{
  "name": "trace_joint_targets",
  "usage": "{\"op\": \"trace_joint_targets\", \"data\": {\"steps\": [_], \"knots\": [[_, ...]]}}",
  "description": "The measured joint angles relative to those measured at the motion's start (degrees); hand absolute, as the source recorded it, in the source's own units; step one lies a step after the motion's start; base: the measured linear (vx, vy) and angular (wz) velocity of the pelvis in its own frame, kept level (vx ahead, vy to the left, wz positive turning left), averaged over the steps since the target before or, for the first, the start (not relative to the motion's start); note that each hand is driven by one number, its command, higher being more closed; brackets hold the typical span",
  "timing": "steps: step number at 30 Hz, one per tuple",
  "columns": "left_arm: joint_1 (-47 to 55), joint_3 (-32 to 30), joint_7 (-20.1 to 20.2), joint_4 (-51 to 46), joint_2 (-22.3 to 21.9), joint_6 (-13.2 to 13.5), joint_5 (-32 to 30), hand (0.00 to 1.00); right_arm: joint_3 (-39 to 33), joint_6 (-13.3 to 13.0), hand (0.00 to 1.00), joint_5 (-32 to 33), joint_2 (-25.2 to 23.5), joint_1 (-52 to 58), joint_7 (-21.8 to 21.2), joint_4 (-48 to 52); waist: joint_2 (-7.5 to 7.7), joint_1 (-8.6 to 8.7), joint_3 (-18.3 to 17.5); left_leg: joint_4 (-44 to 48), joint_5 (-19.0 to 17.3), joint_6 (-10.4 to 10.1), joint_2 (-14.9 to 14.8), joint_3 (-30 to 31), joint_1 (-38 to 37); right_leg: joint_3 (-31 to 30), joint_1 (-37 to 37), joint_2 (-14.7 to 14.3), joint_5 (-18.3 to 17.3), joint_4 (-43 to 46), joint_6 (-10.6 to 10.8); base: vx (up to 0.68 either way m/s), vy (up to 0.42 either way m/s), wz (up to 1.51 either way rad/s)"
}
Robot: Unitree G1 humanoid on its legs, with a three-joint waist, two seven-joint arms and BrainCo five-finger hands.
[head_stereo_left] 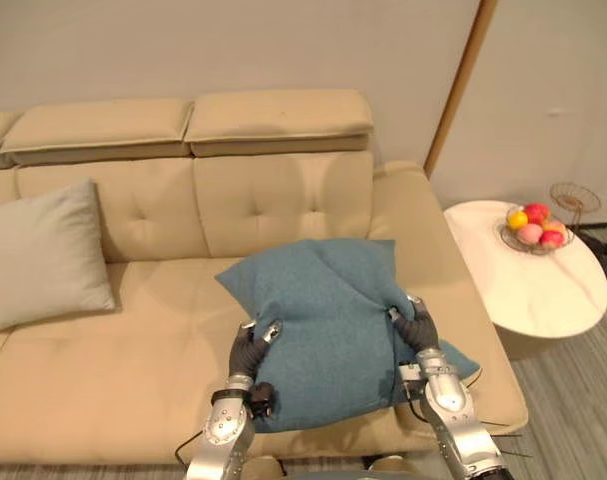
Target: Pick up cushions and gather them together orderly.
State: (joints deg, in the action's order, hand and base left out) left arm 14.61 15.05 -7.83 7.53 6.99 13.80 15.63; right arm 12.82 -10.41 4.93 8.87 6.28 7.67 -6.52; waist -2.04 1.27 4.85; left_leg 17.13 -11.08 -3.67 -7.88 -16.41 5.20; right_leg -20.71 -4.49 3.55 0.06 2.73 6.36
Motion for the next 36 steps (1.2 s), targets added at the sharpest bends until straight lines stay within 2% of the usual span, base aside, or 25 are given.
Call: {"op": "trace_joint_targets", "data": {"steps": [3, 4, 7, 10, 14, 16, 17, 18, 20, 24, 25, 26, 29, 32, 34, 36], "knots": [[0.3, -1.1, 0.0, -0.8, 0.3, 0.0, -0.3, 1.00, 0.9, 0.0, 1.00, -0.3, 0.0, -1.1, -0.1, 0.0, 0.01, -0.34, 0.0, -0.4, -0.5, 0.2, -0.1, -3.9, 0.2, -0.5, -2.6, -0.4, 2.2, -0.7, -0.4, 0.05, 0.049, -0.73], [0.0, -1.3, 0.0, -0.9, 0.3, 0.0, -0.5, 1.00, 1.0, 0.0, 1.00, -0.6, 0.1, -1.8, -0.1, 0.0, 0.06, -0.06, 0.1, -0.9, -0.4, 0.2, -0.2, -4.5, 0.3, 1.0, -3.4, -0.5, 3.0, -1.1, -0.6, 0.04, 0.028, -0.33], [-1.2, -1.7, -0.1, -0.9, 0.1, 0.0, -1.9, 1.00, 1.0, 0.0, 1.00, -1.1, 0.6, -2.7, 0.0, 0.0, 0.03, 0.93, 0.1, -1.2, -0.3, 0.3, -0.3, -4.0, 1.2, 4.2, -4.0, -0.1, 3.9, -1.5, -1.3, 0.02, 0.003, -0.02], [-5.4, -2.2, -2.0, -0.7, 0.3, 0.0, -3.4, 1.00, 1.0, 0.0, 1.00, -1.2, 0.6, -6.4, 1.6, -0.1, 0.14, 0.82, 0.7, -1.3, 0.8, 0.8, -0.2, -3.3, 4.7, 7.4, -6.2, 0.7, 6.1, -3.1, -1.8, -0.05, -0.014, 0.13], [-21.1, -4.7, -6.7, 3.1, 2.7, 0.1, -4.4, 1.00, 1.0, 0.0, 1.00, -1.1, 0.4, -22.2, 5.9, -4.5, 0.60, -0.04, 5.4, -1.0, 4.0, 2.2, 0.8, -2.2, 14.2, 11.9, -14.0, 1.6, 10.8, -4.6, -2.9, -0.21, -0.023, 0.17], [-28.9, -5.5, -8.9, 5.6, 4.5, 0.1, -4.6, 1.00, 0.3, 0.0, 1.00, -1.2, 0.4, -29.7, 8.2, -6.9, 0.83, -0.61, 7.6, 0.6, 4.5, 2.5, 0.9, -1.6, 18.6, 13.9, -16.9, 2.1, 11.1, -5.1, -2.8, -0.28, -0.055, 0.23], [-34.8, -6.2, -10.2, 7.8, 5.7, 0.1, -4.6, 1.00, -0.4, 0.0, 1.00, -1.3, 0.3, -35.3, 9.5, -8.8, 0.82, -0.97, 9.1, 2.2, 4.8, 2.4, 0.7, -0.9, 21.6, 14.5, -18.9, 2.2, 12.0, -5.1, -1.7, -0.24, -0.072, 0.17], [-41.7, -6.4, -11.5, 10.3, 7.5, 0.0, -4.6, 1.00, -2.1, 0.2, 1.00, -1.4, 0.1, -40.7, 11.0, -10.2, 0.83, -2.14, 10.2, 3.3, 5.4, 2.4, 0.2, -0.5, 24.5, 15.1, -21.1, 1.8, 12.9, -5.1, -2.2, -0.23, -0.077, 0.20], [-52.5, -6.5, -13.4, 13.8, 10.0, 0.0, -3.7, 1.00, -5.6, 0.6, 1.00, -2.5, -0.8, -49.2, 13.9, -12.0, 0.91, -2.28, 12.9, 3.8, 6.7, 2.3, 0.0, 0.9, 26.9, 16.4, -22.7, 1.6, 13.7, -5.0, -2.2, -0.20, -0.078, 0.30], [-77.7, -7.0, -15.8, 24.1, 15.3, 0.1, -2.7, 1.00, -12.5, 0.6, 1.00, -5.3, -2.8, -71.0, 20.2, -20.6, 1.20, -2.26, 15.9, 2.4, 10.5, 2.4, 0.8, 2.3, 32.1, 17.7, -27.7, 1.6, 15.6, -4.9, -2.7, -0.13, -0.045, 0.20], [-81.0, -7.2, -16.0, 25.4, 15.8, 0.1, -2.6, 1.00, -13.2, 0.6, 1.00, -5.3, -3.0, -73.9, 20.9, -22.1, 1.22, -2.19, 16.2, 2.2, 10.9, 2.5, 0.8, 2.4, 32.6, 17.7, -28.3, 1.6, 15.8, -4.9, -2.7, -0.07, -0.012, 0.15], [-86.8, -7.6, -16.3, 28.7, 16.3, 0.2, -2.6, 0.00, -13.9, 0.5, 0.00, -5.4, -2.9, -78.6, 22.3, -24.7, 1.14, -1.97, 16.6, 0.7, 12.1, 2.5, 1.0, 2.8, 33.5, 18.2, -29.3, 1.8, 16.0, -5.0, -2.6, -0.04, -0.021, 0.19], [-99.7, -8.0, -16.3, 38.3, 17.1, 0.3, -1.4, 0.00, -15.3, -0.3, 0.00, -5.2, -1.4, -87.0, 24.4, -30.5, 1.17, -1.09, 17.0, -3.6, 15.2, 2.2, 2.2, 4.6, 35.3, 20.2, -31.9, 2.5, 16.4, -5.3, -3.0, -0.05, -0.023, 0.35], [-108.7, -8.2, -16.0, 44.8, 18.4, -0.1, 0.3, 0.00, -15.3, -0.5, 0.00, -2.8, 1.1, -94.5, 24.3, -38.4, 1.20, -0.48, 17.7, -7.9, 18.6, 1.8, 2.9, 6.1, 37.5, 22.0, -34.7, 2.5, 17.2, -6.3, -3.8, -0.04, -0.033, 0.31], [-112.0, -9.5, -15.9, 46.3, 18.4, -1.1, 0.8, 0.00, -15.3, -0.4, 0.00, 1.6, 3.0, -98.0, 22.0, -43.8, 1.11, -0.65, 19.1, -11.1, 20.9, 1.2, 2.8, 7.3, 38.6, 23.3, -35.9, 2.1, 17.9, -7.6, -4.2, -0.03, -0.045, 0.27], [-112.2, -11.7, -15.6, 47.1, 18.4, -1.7, 1.2, 0.00, -15.1, -0.4, 0.00, 5.3, 4.0, -98.0, 19.8, -45.2, 1.17, -0.83, 19.5, -13.3, 22.3, 0.8, 2.8, 7.8, 39.1, 24.1, -36.9, 1.9, 18.1, -8.1, -4.3, 0.00, -0.036, 0.16]]}}
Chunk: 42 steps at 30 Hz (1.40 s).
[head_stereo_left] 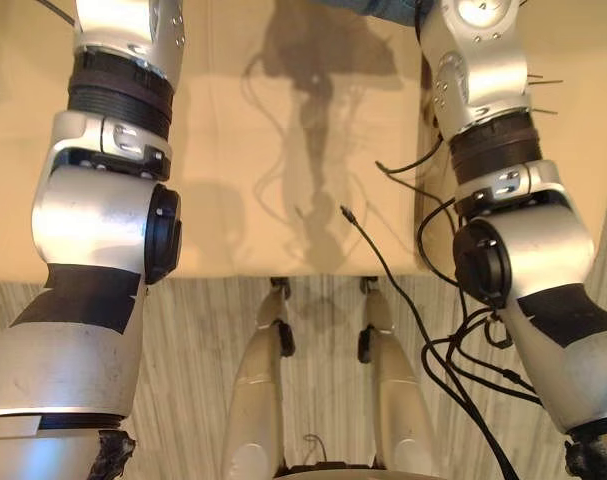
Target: Pick up cushions and gather them together orderly.
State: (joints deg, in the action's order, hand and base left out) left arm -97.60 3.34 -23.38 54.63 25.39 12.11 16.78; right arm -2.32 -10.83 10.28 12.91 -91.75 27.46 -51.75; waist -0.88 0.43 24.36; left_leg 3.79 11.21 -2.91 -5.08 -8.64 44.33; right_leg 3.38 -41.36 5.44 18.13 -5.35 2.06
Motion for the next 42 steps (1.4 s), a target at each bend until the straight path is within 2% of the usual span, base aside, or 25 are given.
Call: {"op": "trace_joint_targets", "data": {"steps": [3, 6, 8, 11, 12, 15, 18, 20, 21, 24, 27, 28, 29, 32, 35, 38, 39, 42], "knots": [[0.1, -3.9, 1.3, 1.8, -0.9, -0.6, 1.5, 0.00, 2.1, 0.2, 0.00, 5.2, 0.7, 0.1, -3.6, -1.4, -0.05, -0.61, 0.8, -2.2, 1.8, -0.7, -0.9, 0.6, 2.5, 1.4, -2.9, -0.6, 0.0, 0.0, 0.0, 0.02, -0.016, 0.13], [2.4, -4.1, 3.8, 2.0, -2.5, -0.6, 1.6, 0.00, 5.4, 0.9, 0.00, 8.6, 1.3, 1.7, -5.8, -1.5, -0.06, -1.54, 1.5, -2.3, 1.9, -0.8, -1.0, 0.5, 3.8, 1.7, -4.3, -0.7, 0.0, 0.2, 0.0, 0.03, 0.019, 0.02], [5.9, -4.2, 4.8, 2.0, -3.3, -0.5, 2.2, 0.00, 7.5, 0.4, 0.00, 10.0, 1.0, 3.2, -6.8, -1.4, -0.06, -1.38, 1.5, -2.3, 1.9, -0.8, -1.0, 0.6, 4.0, 2.1, -4.5, -0.6, 0.0, 0.6, 0.0, 0.03, 0.048, 0.02], [10.8, -4.3, 5.8, 0.7, -5.3, 1.0, 3.8, 0.00, 7.9, -0.6, 0.00, 10.6, 1.2, 4.9, -7.5, -0.8, -0.07, -1.23, 1.5, -2.0, 1.9, -0.8, -1.1, 0.5, 4.0, 2.7, -5.1, -0.6, -0.5, 2.2, 0.0, 0.01, 0.057, 0.01], [12.4, -4.8, 6.0, -0.5, -5.5, 1.4, 4.0, 0.00, 7.9, -1.2, 0.00, 10.6, 1.4, 6.5, -7.5, 0.2, -0.07, -1.17, 1.5, -2.1, 1.8, -0.8, -1.1, 0.5, 4.0, 2.7, -5.4, -0.4, -2.0, 3.4, -0.1, 0.00, 0.052, 0.03], [14.1, -6.3, 6.1, -1.9, -4.3, 2.0, 4.0, 0.00, 7.9, -2.2, 0.00, 10.6, 1.4, 9.8, -7.5, 4.0, -0.07, -1.26, 1.5, -4.1, 2.3, -1.9, -1.5, -0.2, 3.8, 2.6, -7.6, -0.6, -3.4, 6.3, -0.4, -0.01, 0.008, -0.01], [17.3, -6.7, 6.1, -2.0, -4.2, 1.0, 4.1, 0.00, 7.7, -2.4, 0.00, 10.6, 1.4, 12.2, -7.5, 6.4, -0.07, -1.43, 1.5, -4.9, 2.9, -2.2, -1.9, -0.6, 3.2, 2.6, -7.7, -0.8, -3.9, 7.1, -0.7, -0.02, 0.008, -0.01], [21.9, -8.8, 5.8, -3.6, -4.0, -0.2, 4.0, 0.00, 7.3, -2.3, 0.00, 10.4, 1.8, 15.8, -7.3, 12.6, -0.07, -1.39, 1.5, -5.0, 3.5, -2.1, -2.1, -1.0, 2.4, 2.6, -7.8, -1.0, -4.7, 8.5, -0.9, -0.01, 0.001, -0.02], [23.2, -9.0, 5.7, -5.3, -3.7, -0.5, 3.9, 0.00, 7.2, -2.2, 0.00, 10.4, 2.3, 17.2, -7.3, 14.8, -0.07, -1.42, 1.5, -5.0, 3.5, -2.1, -2.2, -1.2, 2.2, 2.6, -7.8, -1.0, -5.1, 9.0, -1.0, 0.00, 0.000, 0.00], [33.9, -9.1, 4.6, -20.9, -1.1, -0.3, 3.3, 0.00, 6.4, -2.3, 0.00, 7.8, 5.1, 28.8, -6.0, 30.4, -0.09, -1.62, 1.6, -4.9, 3.5, -2.1, -2.3, -2.1, -0.6, 2.6, -7.4, -0.7, -8.3, 14.3, -1.2, -0.01, -0.002, 0.04], [47.4, -9.1, 4.5, -33.9, -0.7, 2.5, 3.3, 0.00, 6.0, -2.4, 0.00, 2.5, 7.6, 42.5, -6.2, 43.9, -0.09, -1.43, 1.6, -4.9, 3.4, -2.2, -2.0, -2.4, -6.3, 3.0, -2.9, 0.0, -11.7, 18.0, -1.2, 0.00, -0.022, 0.16], [52.4, -9.1, 4.6, -37.7, -1.4, 3.4, 3.4, 0.00, 5.7, -2.6, 0.00, 1.2, 7.8, 47.7, -6.4, 47.9, -0.07, -1.35, 1.5, -4.7, 3.0, -2.6, -2.0, -2.3, -8.6, 3.3, -0.7, 0.2, -12.9, 19.1, -1.2, 0.04, -0.064, 0.27], [61.3, -9.1, 4.8, -43.3, -3.2, 4.8, 3.2, 0.00, 5.4, -3.4, 0.00, -0.8, 7.8, 56.0, -6.7, 53.8, -0.10, -1.36, 1.4, -3.5, 0.7, -1.9, -2.2, -2.2, -12.2, 4.0, 2.6, 0.4, -15.3, 21.0, -1.1, 0.07, -0.072, 0.25], [76.7, -8.5, 7.0, -47.8, -8.3, 5.2, 0.9, 0.00, 6.0, -4.9, 0.00, -5.6, 7.4, 70.8, -10.7, 58.9, -0.03, -1.64, -2.1, 0.3, -2.9, -1.5, -2.6, -2.4, -13.9, 4.3, 5.6, 0.6, -17.8, 22.5, -0.9, 0.08, -0.051, 0.08], [90.6, -5.8, 10.3, -46.6, -13.2, 3.9, -1.5, 0.00, 7.3, -4.8, 0.00, -8.3, 3.4, 84.5, -16.0, 57.1, 0.03, -1.68, -4.4, 2.6, -5.8, -1.5, -3.0, -2.9, -17.6, 4.3, 10.7, -0.1, -18.6, 20.6, -0.8, 0.07, -0.033, -0.13], [98.4, -2.1, 15.4, -38.4, -13.5, 2.5, -7.3, 0.00, 8.1, -3.6, 0.00, -9.0, -0.8, 94.0, -20.8, 47.1, 0.57, -1.63, -8.0, 4.3, -8.3, -2.0, -4.0, -4.7, -22.6, 2.4, 16.3, -1.4, -18.2, 17.8, -0.4, 0.08, -0.015, -0.39], [100.2, -1.7, 16.7, -33.1, -13.5, 2.1, -9.3, 0.00, 8.2, -3.3, 0.00, -9.8, -1.3, 95.8, -22.2, 41.7, 0.55, -1.42, -10.2, 4.8, -9.6, -2.0, -4.3, -5.2, -24.4, 1.2, 18.4, -1.8, -17.8, 16.3, -0.1, 0.08, -0.011, -0.56], [101.6, -1.8, 19.7, -22.1, -13.4, 0.8, -13.2, 0.00, 7.1, -2.0, 0.00, -12.7, -1.1, 97.4, -24.7, 29.8, 0.38, -0.91, -12.8, 5.6, -11.7, -2.1, -4.9, -7.0, -29.1, -0.7, 23.6, -2.6, -16.7, 12.9, 0.5, 0.09, 0.014, -0.46]]}}
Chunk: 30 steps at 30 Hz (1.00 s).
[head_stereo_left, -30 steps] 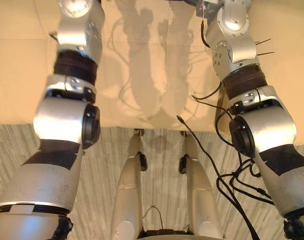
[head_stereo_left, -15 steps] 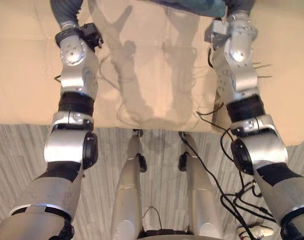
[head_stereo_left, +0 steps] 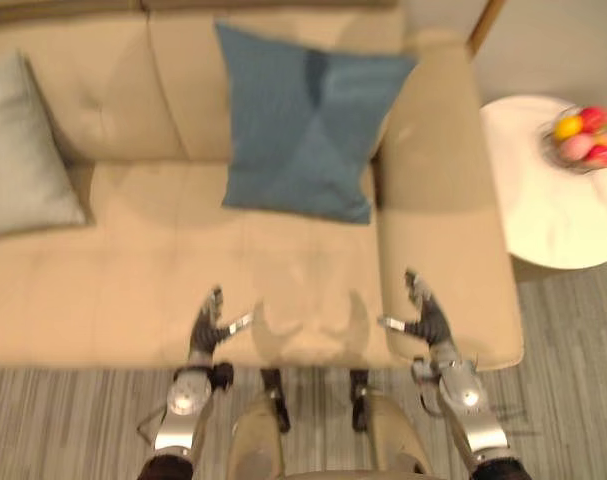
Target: Pick up cushions and gather them together orderly.
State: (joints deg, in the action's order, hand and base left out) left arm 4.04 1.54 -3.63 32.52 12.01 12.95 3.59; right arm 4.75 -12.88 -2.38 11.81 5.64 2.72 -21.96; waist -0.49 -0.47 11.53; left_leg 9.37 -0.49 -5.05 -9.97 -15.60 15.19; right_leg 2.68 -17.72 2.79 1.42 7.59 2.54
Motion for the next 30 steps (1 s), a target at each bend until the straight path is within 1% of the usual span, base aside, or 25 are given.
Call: {"op": "trace_joint_targets", "data": {"steps": [2, 3, 4, 6, 9, 10, 13, 15, 16, 17, 18, 19, 20, 21, 22, 23, 24, 25, 26, 27, 28, 29, 30], "knots": [[0.2, -0.3, 1.8, 7.2, 0.0, -0.4, -3.4, 0.00, -1.6, 1.0, 0.00, -3.1, 0.2, 0.3, -0.9, -9.8, -0.01, 0.50, -1.4, 0.4, -1.3, -0.1, -0.1, -0.5, -3.5, -1.2, 4.3, -0.7, 0.8, -2.5, 0.3, 0.07, 0.021, -0.30], [0.4, -0.7, 2.3, 8.4, 0.0, -0.4, -4.1, 0.00, -1.9, 1.1, 0.00, -3.6, 0.3, 0.3, -1.0, -11.6, -0.02, 0.76, -1.7, 0.5, -1.5, -0.1, 0.0, -0.7, -4.3, -1.4, 5.3, -0.7, 1.0, -3.1, 0.2, 0.10, 0.041, -0.23], [1.6, -1.8, 2.7, 10.1, -0.1, -0.9, -5.2, 0.00, -2.7, 1.6, 0.00, -5.8, 0.5, 0.5, -1.4, -14.6, -0.02, 1.51, -2.6, 0.5, -2.1, 0.0, 0.1, -1.3, -5.8, -1.9, 7.0, -0.6, 1.4, -4.2, 0.4, 0.07, 0.043, -0.16], [2.7, -2.6, 2.8, 11.1, 0.0, -1.4, -5.7, 0.00, -3.7, 2.2, 0.00, -7.5, 0.9, 1.1, -1.7, -17.4, -0.06, 1.48, -3.3, 0.4, -2.9, -0.1, 0.2, -2.1, -8.1, -3.0, 9.0, -0.5, 1.7, -5.4, 0.6, 0.05, 0.050, -0.22], [5.1, -3.7, 3.6, 11.9, -0.1, -1.5, -5.9, 0.00, -5.9, 2.9, 0.00, -8.9, 1.2, 2.5, -1.7, -21.6, -0.13, 1.49, -6.3, -1.8, -3.3, -0.3, 1.1, -3.3, -12.1, -4.5, 12.2, -0.1, 2.0, -7.4, 1.0, 0.06, 0.054, -0.19], [5.1, -3.8, 3.6, 12.2, -0.1, -1.5, -6.0, 0.00, -6.1, 3.2, 0.00, -8.9, 1.3, 2.6, -1.7, -22.1, -0.15, 1.48, -6.5, -2.0, -3.2, -0.2, 1.2, -3.4, -12.8, -4.6, 12.7, 0.0, 2.0, -7.7, 1.1, 0.05, 0.041, -0.17], [5.9, -3.8, 3.7, 12.7, -0.1, -1.4, -6.0, 0.00, -6.1, 3.4, 0.00, -9.0, 1.3, 2.0, -1.8, -24.0, -0.18, 1.67, -7.0, -2.5, -3.2, -0.2, 1.9, -3.9, -13.5, -6.2, 11.9, 0.2, 2.4, -6.7, 1.4, 0.00, 0.041, -0.28], [5.3, -3.8, 3.7, 12.4, 0.1, -1.4, -5.8, 0.00, -6.0, 3.4, 0.00, -8.9, 1.3, 0.6, -1.7, -24.1, -0.09, 1.60, -6.9, 0.6, -4.1, 1.2, 2.0, -3.5, -10.2, -7.3, 7.8, 0.3, 2.7, -2.8, 2.0, -0.07, 0.037, -0.35], [4.3, -3.7, 3.6, 12.1, 0.1, -1.4, -5.8, 0.00, -6.0, 3.3, 0.00, -8.7, 1.4, 0.4, -1.6, -23.8, -0.08, 1.39, -6.7, 2.7, -4.2, 2.0, 2.0, -2.4, -7.8, -7.4, 4.9, 0.3, 3.4, -0.3, 3.0, -0.16, 0.029, -0.21], [3.9, -3.7, 3.6, 11.1, 0.0, -1.4, -5.7, 0.00, -6.0, 3.4, 0.00, -8.3, 1.5, 0.3, -1.7, -23.9, -0.65, 1.16, -6.6, 2.9, -3.7, 2.8, 1.6, -1.5, -6.2, -7.5, 4.4, 0.3, 5.0, -0.8, 5.1, -0.19, 0.027, 0.06], [3.1, -3.8, 3.5, 9.7, 0.5, -1.2, -5.4, 0.00, -6.0, 3.5, 0.00, -7.4, 1.2, -0.3, -1.7, -24.1, -0.66, 2.06, -4.6, 3.2, -3.8, 3.0, 1.1, -0.4, -6.3, -6.5, 1.4, 1.5, -4.9, 16.2, 3.6, -0.20, 0.026, 0.34], [3.1, -3.8, 3.5, 9.3, 0.6, -1.2, -5.3, 0.00, -6.0, 3.6, 0.00, -7.0, 0.9, 0.1, -1.7, -24.4, -0.47, 2.43, -4.2, 3.7, -3.7, 3.1, 1.5, 0.3, -6.7, -6.1, 0.9, 2.1, -8.3, 23.7, 3.6, -0.15, -0.010, 0.60], [3.8, -3.9, 3.5, 9.1, 0.7, -1.4, -5.3, 0.00, -6.0, 4.0, 0.00, -6.5, 0.4, 0.9, -1.7, -24.6, -0.11, 2.58, -4.0, 4.2, -3.4, 3.2, 2.3, 1.3, -6.9, -5.8, 1.7, 3.3, -11.7, 32.8, 5.1, -0.20, -0.072, 0.58], [4.4, -4.0, 3.4, 9.1, 0.6, -1.5, -5.3, 0.00, -6.0, 4.2, 0.00, -6.0, 0.3, 1.6, -1.7, -24.6, 0.58, 2.31, -4.2, 4.8, -2.7, 3.1, 2.8, 2.3, -6.0, -6.1, 4.8, 4.0, -13.4, 36.8, 6.4, -0.20, -0.108, 0.50], [5.0, -4.0, 3.3, 9.0, 0.6, -1.5, -5.3, 0.00, -6.0, 4.3, 0.00, -6.0, 0.3, 1.6, -1.7, -24.6, 0.96, 2.10, -4.5, 4.8, -2.1, 3.0, 3.0, 2.7, -5.6, -6.2, 6.5, 4.2, -14.1, 35.9, 6.9, -0.21, -0.150, 0.35], [4.9, -4.1, 3.1, 8.7, 0.5, -1.6, -5.2, 0.00, -6.0, 4.3, 0.00, -5.9, 0.3, 1.3, -1.6, -24.6, 1.39, 1.43, -4.7, 4.9, -0.6, 2.7, 3.0, 3.1, -4.0, -6.3, 8.4, 4.1, -17.1, 30.5, 6.7, -0.15, -0.136, 0.11], [4.6, -4.1, 2.9, 8.5, 0.2, -1.6, -5.2, 0.00, -6.0, 4.3, 0.00, -5.8, 0.5, 0.3, -1.5, -24.5, 1.77, 0.93, -5.0, 4.3, 1.3, 2.2, 2.6, 3.1, -2.1, -5.9, 8.7, 2.9, -18.4, 25.0, 5.4, -0.30, -0.178, -0.06], [4.3, -3.8, 2.7, 8.5, -0.3, -1.7, -5.0, 0.00, -6.3, 4.2, 0.00, -4.7, 0.9, -1.7, -1.2, -24.3, 0.33, -0.11, -4.5, 2.0, 4.4, 1.3, 1.6, 3.3, 0.4, -5.4, 9.5, 1.4, -19.1, 17.7, 3.7, -0.31, -0.139, -0.09], [3.6, -3.8, 2.4, 8.8, -1.3, -2.1, -4.4, 0.00, -7.1, 4.2, 0.00, -4.3, 1.4, -3.1, -0.9, -24.3, -1.99, -0.27, -3.1, 0.8, 5.9, 0.8, 0.0, 4.8, 1.5, -4.5, 9.5, -0.4, -17.5, 15.2, 0.9, -0.35, -0.134, 0.10], [3.4, -3.6, 2.4, 8.4, -2.0, -2.3, -4.2, 0.00, -7.4, 4.3, 0.00, -4.1, 1.7, -3.4, -0.2, -24.2, -3.69, -0.10, -2.2, -0.7, 6.5, -0.1, -1.1, 5.8, 2.0, -3.1, 9.5, -2.0, -16.3, 14.0, 0.2, -0.34, -0.135, 0.35], [3.4, -3.4, 2.2, 8.1, -2.5, -2.5, -4.0, 0.00, -7.7, 4.6, 0.00, -3.7, 1.8, -3.3, 0.1, -24.3, -4.55, -0.08, -1.7, -3.8, 5.8, -1.5, -2.0, 5.9, 1.5, -1.7, 9.1, -2.9, -14.8, 13.7, -1.0, -0.38, -0.149, 0.51], [3.5, -3.3, 2.1, 7.9, -2.7, -2.5, -3.9, 0.00, -7.9, 4.6, 0.00, -3.7, 1.6, -2.7, 0.2, -24.2, -4.08, 0.04, -1.5, -5.4, 4.0, -3.0, -1.9, 5.3, 0.6, -0.6, 9.1, -2.2, -13.6, 12.4, -2.1, -0.43, -0.166, 0.62], [3.8, -3.2, 2.1, 7.7, -2.8, -2.5, -3.9, 0.00, -9.9, 4.6, 0.00, -3.6, 0.9, -2.6, 0.8, -24.1, -2.38, 0.20, -0.9, 0.4, 2.9, -0.7, -1.6, 3.7, 2.0, 0.7, 8.3, -0.6, -12.8, 12.2, -3.7, -0.31, -0.115, 0.54]]}}
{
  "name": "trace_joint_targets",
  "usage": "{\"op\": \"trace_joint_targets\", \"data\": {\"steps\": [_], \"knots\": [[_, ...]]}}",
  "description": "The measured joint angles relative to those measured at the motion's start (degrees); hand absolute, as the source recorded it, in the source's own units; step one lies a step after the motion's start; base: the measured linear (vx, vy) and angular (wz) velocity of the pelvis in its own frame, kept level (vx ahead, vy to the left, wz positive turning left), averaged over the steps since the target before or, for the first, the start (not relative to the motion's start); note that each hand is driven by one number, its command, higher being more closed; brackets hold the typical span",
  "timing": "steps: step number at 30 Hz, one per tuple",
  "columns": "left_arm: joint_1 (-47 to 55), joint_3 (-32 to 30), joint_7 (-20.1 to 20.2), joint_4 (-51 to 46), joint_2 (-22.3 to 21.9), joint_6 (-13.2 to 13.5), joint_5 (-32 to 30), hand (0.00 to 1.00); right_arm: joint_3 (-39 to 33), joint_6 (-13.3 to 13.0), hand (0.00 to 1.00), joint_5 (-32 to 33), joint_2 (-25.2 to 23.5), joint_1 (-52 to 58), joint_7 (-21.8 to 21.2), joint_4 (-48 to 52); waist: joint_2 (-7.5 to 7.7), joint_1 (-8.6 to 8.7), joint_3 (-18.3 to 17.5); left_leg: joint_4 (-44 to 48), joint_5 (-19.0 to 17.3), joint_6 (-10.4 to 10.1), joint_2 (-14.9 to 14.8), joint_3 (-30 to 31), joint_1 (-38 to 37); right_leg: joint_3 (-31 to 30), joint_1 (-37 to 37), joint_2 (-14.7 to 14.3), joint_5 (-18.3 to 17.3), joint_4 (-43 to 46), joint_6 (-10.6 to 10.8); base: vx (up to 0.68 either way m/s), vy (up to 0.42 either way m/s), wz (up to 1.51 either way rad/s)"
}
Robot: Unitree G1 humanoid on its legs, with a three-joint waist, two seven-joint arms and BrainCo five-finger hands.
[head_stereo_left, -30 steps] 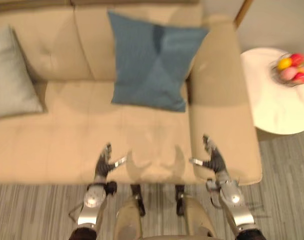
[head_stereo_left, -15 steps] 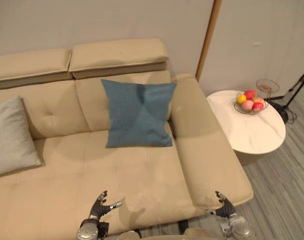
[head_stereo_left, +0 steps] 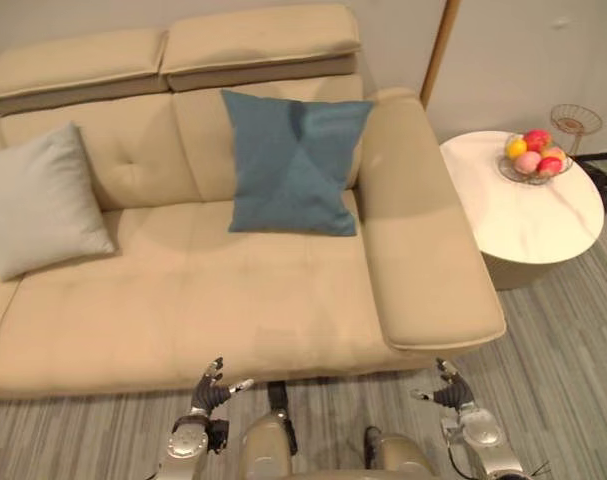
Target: Pick up cushions and gather them together orderly.
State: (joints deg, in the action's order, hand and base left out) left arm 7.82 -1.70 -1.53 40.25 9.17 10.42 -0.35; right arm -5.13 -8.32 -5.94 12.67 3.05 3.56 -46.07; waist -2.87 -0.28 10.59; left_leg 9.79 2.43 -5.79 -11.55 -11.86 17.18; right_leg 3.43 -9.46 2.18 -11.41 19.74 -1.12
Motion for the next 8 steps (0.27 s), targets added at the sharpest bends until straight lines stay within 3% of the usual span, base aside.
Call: {"op": "trace_joint_targets", "data": {"steps": [2, 3, 4, 5, 7, 8], "knots": [[0.3, 0.0, 0.0, -0.1, -0.1, 0.0, 0.0, 0.00, -1.7, 0.0, 0.00, 1.2, 0.1, 0.0, 0.3, 0.0, 1.18, 0.90, 0.5, 9.8, -2.0, 2.3, 1.5, -0.7, 0.3, 1.0, -0.1, 1.8, 1.3, -1.2, 0.0, -0.26, -0.076, 0.46], [1.1, -0.1, 0.0, -0.5, -0.2, 0.0, 0.0, 0.00, -2.1, 0.0, 0.00, 1.5, 0.1, 0.3, 0.3, 0.2, 1.07, 1.28, 0.4, 14.5, -3.9, 3.1, 1.9, -0.8, -0.9, 1.1, 0.3, 2.2, 2.3, -2.6, 0.2, -0.21, -0.031, 0.29], [1.4, -0.1, 0.0, -0.5, -0.2, 0.1, 0.0, 0.00, -2.2, 0.0, 0.00, 1.6, 0.2, 0.4, 0.3, 0.3, 0.83, 1.10, 0.3, 15.3, -4.9, 2.7, 1.8, -0.7, -2.0, 0.9, 0.1, 2.1, 3.1, -3.3, 0.4, -0.16, 0.034, 0.14], [2.0, -0.3, 0.0, -0.5, -0.3, 0.0, 0.0, 0.00, -2.4, 0.0, 0.00, 1.9, 0.2, 1.0, 0.2, 0.3, 0.14, 1.20, -0.1, 13.5, -8.3, 2.2, 1.8, -0.8, -6.1, 1.2, -0.3, 1.8, 4.3, -4.6, 1.1, -0.13, 0.086, 0.07], [2.3, -0.5, 0.0, -0.5, -0.8, 0.0, 0.0, 0.00, -3.8, 0.0, 0.00, 1.9, 0.0, 1.5, 0.2, 0.3, -1.18, 1.14, -0.8, 3.9, -9.1, 1.1, 2.5, -0.7, -11.1, 1.6, -0.8, 1.2, 5.9, -6.3, 2.4, -0.13, 0.109, 0.13], [2.1, -0.9, 0.0, -0.4, -0.9, 0.0, 0.0, 0.00, -4.2, 0.1, 0.00, 1.9, -1.0, 2.2, 0.1, 0.1, -0.62, 1.13, -1.1, -0.9, -8.6, 0.6, 3.2, -1.0, -12.9, 1.6, -0.5, 1.4, 7.5, -8.1, 3.2, -0.08, 0.082, 0.05]]}}
